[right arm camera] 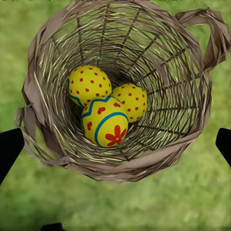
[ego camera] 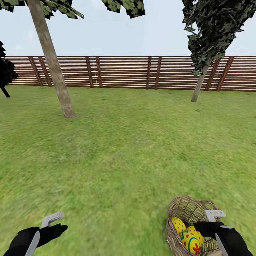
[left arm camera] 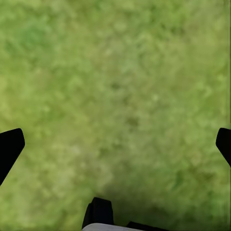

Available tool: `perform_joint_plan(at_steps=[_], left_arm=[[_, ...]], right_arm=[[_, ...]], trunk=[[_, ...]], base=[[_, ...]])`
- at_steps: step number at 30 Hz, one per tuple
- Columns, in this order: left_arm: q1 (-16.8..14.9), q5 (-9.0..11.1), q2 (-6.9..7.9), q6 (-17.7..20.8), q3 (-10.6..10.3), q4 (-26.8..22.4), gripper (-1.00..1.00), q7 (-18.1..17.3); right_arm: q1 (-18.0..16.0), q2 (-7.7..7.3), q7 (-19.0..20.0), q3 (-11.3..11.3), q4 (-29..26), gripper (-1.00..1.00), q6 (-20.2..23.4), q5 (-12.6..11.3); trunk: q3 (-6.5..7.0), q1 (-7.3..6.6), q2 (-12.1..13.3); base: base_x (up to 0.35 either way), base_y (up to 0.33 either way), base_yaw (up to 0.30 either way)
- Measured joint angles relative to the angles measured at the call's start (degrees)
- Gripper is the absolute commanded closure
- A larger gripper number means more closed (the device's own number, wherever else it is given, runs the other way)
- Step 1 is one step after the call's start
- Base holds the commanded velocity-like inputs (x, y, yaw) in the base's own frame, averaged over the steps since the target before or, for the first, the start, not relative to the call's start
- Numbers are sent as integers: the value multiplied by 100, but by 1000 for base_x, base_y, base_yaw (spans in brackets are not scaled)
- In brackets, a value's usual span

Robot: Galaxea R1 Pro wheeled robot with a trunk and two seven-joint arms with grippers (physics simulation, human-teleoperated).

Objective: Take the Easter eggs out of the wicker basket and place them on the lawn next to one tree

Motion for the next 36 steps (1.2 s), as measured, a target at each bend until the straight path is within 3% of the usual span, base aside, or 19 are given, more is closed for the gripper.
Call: perform_joint_plan(at_steps=[15,27,36], left_arm=[[1,1,-16,-1,0,0,-100,-8],[2,9,-29,-1,1,0,-100,-7],[3,-2,-110,-147,-1,0,-100,-11]], right_arm=[[0,-5,3,-1,-16,-100,-62,-6],[0,-4,3,-1,-16,-100,-63,-4],[0,-21,3,-1,-16,-100,-63,-4]], trunk=[[0,0,0],[0,-3,0],[-35,43,-79]], base=[[0,0,0],[288,0,0],[36,0,0]])
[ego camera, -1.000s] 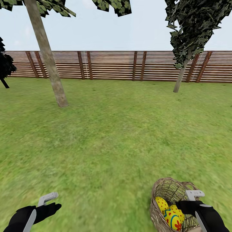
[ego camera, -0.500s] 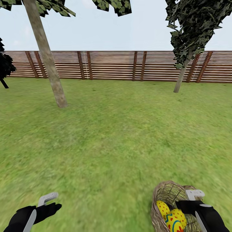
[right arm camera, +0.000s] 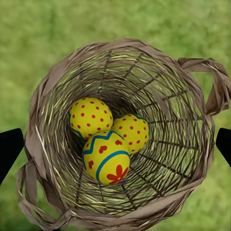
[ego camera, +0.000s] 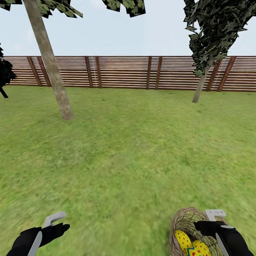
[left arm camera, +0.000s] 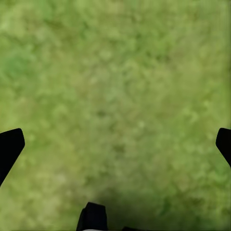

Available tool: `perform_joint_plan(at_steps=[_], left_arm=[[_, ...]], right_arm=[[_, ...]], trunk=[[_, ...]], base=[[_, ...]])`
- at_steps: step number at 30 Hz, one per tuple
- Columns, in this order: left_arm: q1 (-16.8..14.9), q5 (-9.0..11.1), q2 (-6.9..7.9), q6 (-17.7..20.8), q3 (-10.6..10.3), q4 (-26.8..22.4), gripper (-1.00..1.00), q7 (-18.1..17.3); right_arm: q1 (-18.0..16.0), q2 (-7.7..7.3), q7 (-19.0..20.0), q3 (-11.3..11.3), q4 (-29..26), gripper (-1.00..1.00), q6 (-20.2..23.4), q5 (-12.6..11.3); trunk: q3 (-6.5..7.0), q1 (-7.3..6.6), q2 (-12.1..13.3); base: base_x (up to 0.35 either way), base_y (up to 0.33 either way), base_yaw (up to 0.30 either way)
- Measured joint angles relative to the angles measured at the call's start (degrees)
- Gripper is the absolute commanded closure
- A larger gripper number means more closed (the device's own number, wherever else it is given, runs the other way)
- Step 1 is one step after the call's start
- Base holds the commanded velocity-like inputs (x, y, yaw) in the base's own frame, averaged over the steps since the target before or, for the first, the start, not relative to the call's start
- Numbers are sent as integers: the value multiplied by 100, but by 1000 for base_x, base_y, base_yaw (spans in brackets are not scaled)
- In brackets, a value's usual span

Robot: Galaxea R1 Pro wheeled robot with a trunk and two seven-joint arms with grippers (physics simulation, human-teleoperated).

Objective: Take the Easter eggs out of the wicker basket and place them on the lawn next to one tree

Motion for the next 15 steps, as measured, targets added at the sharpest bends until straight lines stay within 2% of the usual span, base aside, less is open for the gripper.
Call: perform_joint_plan(at_steps=[15], left_arm=[[-3,-1,4,-13,2,0,-100,-5]], right_arm=[[0,-1,1,0,-8,-100,0,-5]], trunk=[[-269,330,-602]], base=[[0,0,0]])
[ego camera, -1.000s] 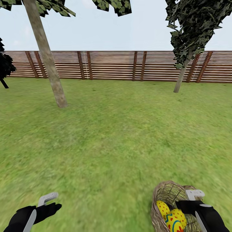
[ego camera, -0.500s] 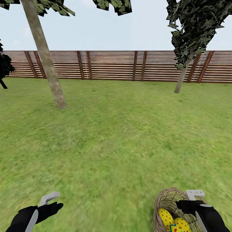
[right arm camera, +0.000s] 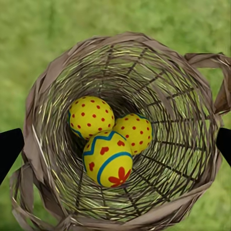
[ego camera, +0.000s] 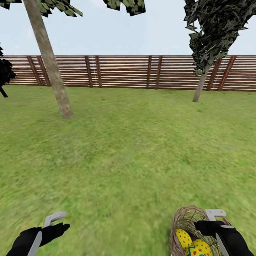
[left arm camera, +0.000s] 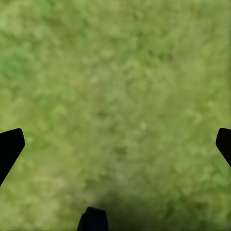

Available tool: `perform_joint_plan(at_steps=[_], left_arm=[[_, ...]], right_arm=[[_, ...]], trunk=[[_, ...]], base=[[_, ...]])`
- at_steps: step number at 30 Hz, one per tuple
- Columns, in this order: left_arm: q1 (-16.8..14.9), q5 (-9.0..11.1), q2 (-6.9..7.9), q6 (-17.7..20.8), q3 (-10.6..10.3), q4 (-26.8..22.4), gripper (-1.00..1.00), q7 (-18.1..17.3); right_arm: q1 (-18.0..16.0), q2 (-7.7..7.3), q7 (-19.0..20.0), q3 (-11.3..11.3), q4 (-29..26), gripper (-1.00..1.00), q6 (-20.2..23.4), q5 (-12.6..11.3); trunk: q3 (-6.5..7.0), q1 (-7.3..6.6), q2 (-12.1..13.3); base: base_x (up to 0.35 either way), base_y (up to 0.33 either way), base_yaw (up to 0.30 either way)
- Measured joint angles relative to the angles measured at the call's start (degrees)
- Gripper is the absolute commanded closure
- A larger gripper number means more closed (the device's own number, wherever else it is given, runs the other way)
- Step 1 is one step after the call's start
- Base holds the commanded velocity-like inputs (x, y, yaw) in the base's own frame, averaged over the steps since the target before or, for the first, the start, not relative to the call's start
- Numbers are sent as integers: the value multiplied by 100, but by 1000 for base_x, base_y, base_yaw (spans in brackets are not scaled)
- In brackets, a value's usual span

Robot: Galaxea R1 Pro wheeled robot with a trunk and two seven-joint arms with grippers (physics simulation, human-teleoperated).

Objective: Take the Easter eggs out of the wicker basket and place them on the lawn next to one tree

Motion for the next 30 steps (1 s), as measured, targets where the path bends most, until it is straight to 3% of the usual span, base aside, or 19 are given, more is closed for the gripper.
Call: perform_joint_plan(at_steps=[30], left_arm=[[-1,23,10,1,42,-9,-100,-3]], right_arm=[[0,0,0,0,-21,-100,-9,5]], trunk=[[-539,659,-1204]], base=[[0,0,0]])
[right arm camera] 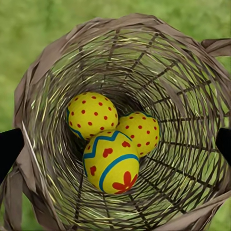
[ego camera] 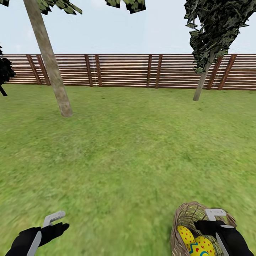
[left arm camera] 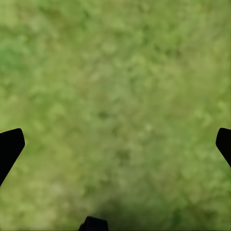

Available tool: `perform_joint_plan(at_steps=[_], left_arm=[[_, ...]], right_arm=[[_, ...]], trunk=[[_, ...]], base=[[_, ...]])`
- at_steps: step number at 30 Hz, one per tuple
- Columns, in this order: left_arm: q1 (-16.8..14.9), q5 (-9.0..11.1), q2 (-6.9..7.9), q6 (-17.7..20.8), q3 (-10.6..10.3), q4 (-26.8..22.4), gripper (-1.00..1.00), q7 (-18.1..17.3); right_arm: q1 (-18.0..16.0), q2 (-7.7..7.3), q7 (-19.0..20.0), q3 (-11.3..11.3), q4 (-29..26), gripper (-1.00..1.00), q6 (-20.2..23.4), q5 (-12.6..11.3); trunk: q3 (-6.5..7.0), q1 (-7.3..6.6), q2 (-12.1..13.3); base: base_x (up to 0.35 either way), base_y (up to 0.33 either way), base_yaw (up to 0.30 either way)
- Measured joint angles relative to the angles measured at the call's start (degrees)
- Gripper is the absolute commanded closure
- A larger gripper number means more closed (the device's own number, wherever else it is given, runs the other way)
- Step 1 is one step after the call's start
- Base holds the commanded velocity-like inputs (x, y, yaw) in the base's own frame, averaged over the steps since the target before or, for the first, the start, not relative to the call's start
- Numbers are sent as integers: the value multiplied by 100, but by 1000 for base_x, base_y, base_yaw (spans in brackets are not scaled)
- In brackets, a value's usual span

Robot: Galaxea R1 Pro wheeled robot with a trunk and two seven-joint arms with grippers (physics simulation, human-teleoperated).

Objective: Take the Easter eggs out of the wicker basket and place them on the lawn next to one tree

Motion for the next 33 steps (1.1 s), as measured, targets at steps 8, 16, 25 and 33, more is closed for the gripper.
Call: perform_joint_plan(at_steps=[8,16,25,33], left_arm=[[3,-4,-5,-1,-15,0,-100,3],[2,-4,-8,-1,-16,0,-100,3],[3,-4,-7,-1,-20,1,-100,3],[1,-4,-3,-1,-10,1,-100,0]], right_arm=[[0,0,-1,0,-6,-100,0,0],[0,0,-1,0,-6,-100,0,0],[0,0,-3,-87,-6,-100,0,3],[0,4,-9,-88,-3,-100,0,13]], trunk=[[-144,176,-321],[-287,351,-642],[-449,549,-1003],[-592,725,-1324]], base=[[0,0,0],[0,0,0],[0,0,0],[0,0,0]])
